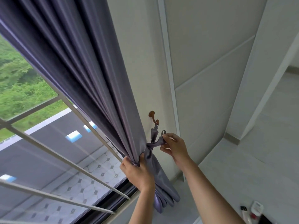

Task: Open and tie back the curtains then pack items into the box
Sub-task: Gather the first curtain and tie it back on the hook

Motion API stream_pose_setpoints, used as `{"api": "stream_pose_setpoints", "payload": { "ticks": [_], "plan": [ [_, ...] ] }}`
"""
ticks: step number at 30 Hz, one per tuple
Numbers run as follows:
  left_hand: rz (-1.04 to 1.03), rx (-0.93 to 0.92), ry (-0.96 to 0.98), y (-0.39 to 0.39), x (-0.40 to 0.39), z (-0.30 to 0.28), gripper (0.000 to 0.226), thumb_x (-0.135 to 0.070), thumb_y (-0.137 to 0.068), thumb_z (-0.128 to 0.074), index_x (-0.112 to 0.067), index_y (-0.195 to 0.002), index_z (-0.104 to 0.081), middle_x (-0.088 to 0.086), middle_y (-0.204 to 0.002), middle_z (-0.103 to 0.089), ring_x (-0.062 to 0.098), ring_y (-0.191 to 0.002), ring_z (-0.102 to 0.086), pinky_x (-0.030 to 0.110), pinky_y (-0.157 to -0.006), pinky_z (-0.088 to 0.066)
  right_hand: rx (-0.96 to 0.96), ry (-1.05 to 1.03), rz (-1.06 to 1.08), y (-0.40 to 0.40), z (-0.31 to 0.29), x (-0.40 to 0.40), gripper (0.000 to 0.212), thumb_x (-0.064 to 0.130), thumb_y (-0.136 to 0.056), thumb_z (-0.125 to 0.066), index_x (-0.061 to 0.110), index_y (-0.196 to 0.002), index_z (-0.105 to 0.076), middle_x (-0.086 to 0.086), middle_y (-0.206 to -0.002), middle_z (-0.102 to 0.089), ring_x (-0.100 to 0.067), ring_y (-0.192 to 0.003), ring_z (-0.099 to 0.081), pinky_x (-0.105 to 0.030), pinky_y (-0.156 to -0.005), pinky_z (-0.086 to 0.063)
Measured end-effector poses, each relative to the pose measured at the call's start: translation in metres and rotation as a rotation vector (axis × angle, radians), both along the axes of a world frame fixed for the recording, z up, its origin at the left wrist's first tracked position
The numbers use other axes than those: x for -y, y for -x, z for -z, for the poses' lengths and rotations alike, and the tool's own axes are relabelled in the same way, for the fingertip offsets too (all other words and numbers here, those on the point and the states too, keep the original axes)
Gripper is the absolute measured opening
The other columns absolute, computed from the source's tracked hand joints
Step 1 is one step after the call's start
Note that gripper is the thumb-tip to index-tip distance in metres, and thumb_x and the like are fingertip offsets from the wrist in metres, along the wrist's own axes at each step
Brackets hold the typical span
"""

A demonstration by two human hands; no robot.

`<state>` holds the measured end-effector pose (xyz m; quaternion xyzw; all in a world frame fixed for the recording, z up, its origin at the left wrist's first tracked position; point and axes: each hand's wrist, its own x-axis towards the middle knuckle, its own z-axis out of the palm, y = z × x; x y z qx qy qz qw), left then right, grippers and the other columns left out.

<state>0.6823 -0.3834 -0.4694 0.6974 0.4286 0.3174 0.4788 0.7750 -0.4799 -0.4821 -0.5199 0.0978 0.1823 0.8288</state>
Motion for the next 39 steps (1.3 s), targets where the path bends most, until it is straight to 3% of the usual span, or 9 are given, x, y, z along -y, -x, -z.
{"api": "stream_pose_setpoints", "payload": {
  "ticks": [6, 11, 15, 17, 20, 23, 27, 33, 39],
  "plan": [
    [-0.062, 0.013, 0.084, -0.012, 0.000, 0.000, 0.041, -0.014, -0.084, -0.068, -0.006, -0.118, -0.046, 0.013, -0.117, -0.035, 0.025, -0.081, -0.046, 0.033, -0.076, -0.042, 0.124, 0.209, -0.004, -0.015, -0.008, -0.005, 0.008, 0.017, -0.091, -0.063, 0.009, -0.090, -0.064, -0.007, -0.077, -0.070, -0.018, -0.060, -0.065, -0.030, -0.062, -0.058],
    [-0.010, 0.028, 0.009, -0.023, -0.002, 0.007, 0.040, -0.010, -0.086, -0.065, -0.005, -0.119, -0.044, 0.013, -0.122, -0.034, 0.024, -0.088, -0.047, 0.030, -0.081, -0.041, 0.268, 0.341, 0.054, -0.037, -0.024, -0.009, 0.008, 0.012, -0.088, -0.066, 0.009, -0.092, -0.060, -0.012, -0.071, -0.067, -0.016, -0.048, -0.058, -0.029, -0.051, -0.051],
    [0.019, 0.008, -0.047, -0.028, -0.002, 0.020, 0.042, -0.010, -0.090, -0.056, -0.001, -0.127, -0.038, 0.013, -0.126, -0.030, 0.028, -0.095, -0.047, 0.043, -0.092, -0.047, 0.408, 0.483, 0.105, -0.051, -0.026, -0.019, 0.013, 0.015, -0.087, -0.066, 0.019, -0.093, -0.056, -0.004, -0.061, -0.064, -0.016, -0.048, -0.059, -0.036, -0.059, -0.053],
    [0.033, -0.008, -0.104, -0.030, -0.001, 0.026, 0.042, -0.011, -0.091, -0.055, -0.002, -0.127, -0.036, 0.012, -0.126, -0.030, 0.035, -0.101, -0.048, 0.051, -0.089, -0.048, 0.447, 0.512, 0.113, -0.056, -0.022, -0.022, 0.012, 0.017, -0.087, -0.065, 0.020, -0.094, -0.056, -0.002, -0.062, -0.065, -0.015, -0.051, -0.062, -0.041, -0.063, -0.057],
    [0.040, -0.037, -0.122, -0.032, 0.000, 0.029, 0.043, -0.012, -0.092, -0.055, -0.003, -0.128, -0.035, 0.011, -0.126, -0.031, 0.037, -0.103, -0.048, 0.052, -0.085, -0.050, 0.494, 0.554, 0.113, -0.061, -0.018, -0.026, 0.009, 0.021, -0.089, -0.064, 0.021, -0.096, -0.059, 0.000, -0.067, -0.068, -0.017, -0.058, -0.066, -0.046, -0.067, -0.057],
    [0.075, -0.071, -0.210, -0.032, -0.005, 0.037, 0.039, -0.017, -0.091, -0.054, -0.010, -0.124, -0.034, 0.002, -0.125, -0.029, 0.036, -0.105, -0.048, 0.053, -0.082, -0.051, 0.534, 0.564, 0.104, -0.062, -0.018, -0.026, 0.009, 0.021, -0.090, -0.064, 0.020, -0.099, -0.061, 0.001, -0.069, -0.068, -0.014, -0.058, -0.066, -0.044, -0.065, -0.058],
    [0.080, -0.108, -0.250, -0.033, -0.006, 0.039, 0.039, -0.024, -0.093, -0.049, -0.010, -0.126, -0.032, 0.004, -0.128, -0.029, 0.036, -0.111, -0.045, 0.053, -0.082, -0.052, 0.589, 0.677, 0.063, -0.061, -0.012, -0.023, 0.012, 0.028, -0.092, -0.061, 0.023, -0.103, -0.062, -0.002, -0.078, -0.070, -0.015, -0.064, -0.066, -0.040, -0.066, -0.057],
    [0.106, -0.170, -0.271, -0.032, -0.003, 0.037, 0.038, -0.026, -0.093, -0.044, -0.004, -0.124, -0.035, 0.007, -0.130, -0.028, 0.038, -0.104, -0.050, 0.051, -0.072, -0.054, 0.758, 1.061, -0.040, -0.063, -0.020, -0.018, 0.029, 0.036, -0.098, -0.051, 0.017, -0.115, -0.066, -0.004, -0.096, -0.073, -0.025, -0.089, -0.067, -0.036, -0.076, -0.053],
    [0.117, -0.211, -0.301, -0.029, -0.004, 0.035, 0.039, -0.031, -0.093, -0.040, -0.004, -0.121, -0.035, 0.009, -0.129, -0.030, 0.040, -0.101, -0.052, 0.052, -0.068, -0.053, 0.760, 1.066, -0.090, -0.061, -0.018, -0.013, 0.024, 0.032, -0.096, -0.053, 0.021, -0.112, -0.068, -0.003, -0.092, -0.073, -0.024, -0.086, -0.066, -0.032, -0.073, -0.052]
  ]
}}
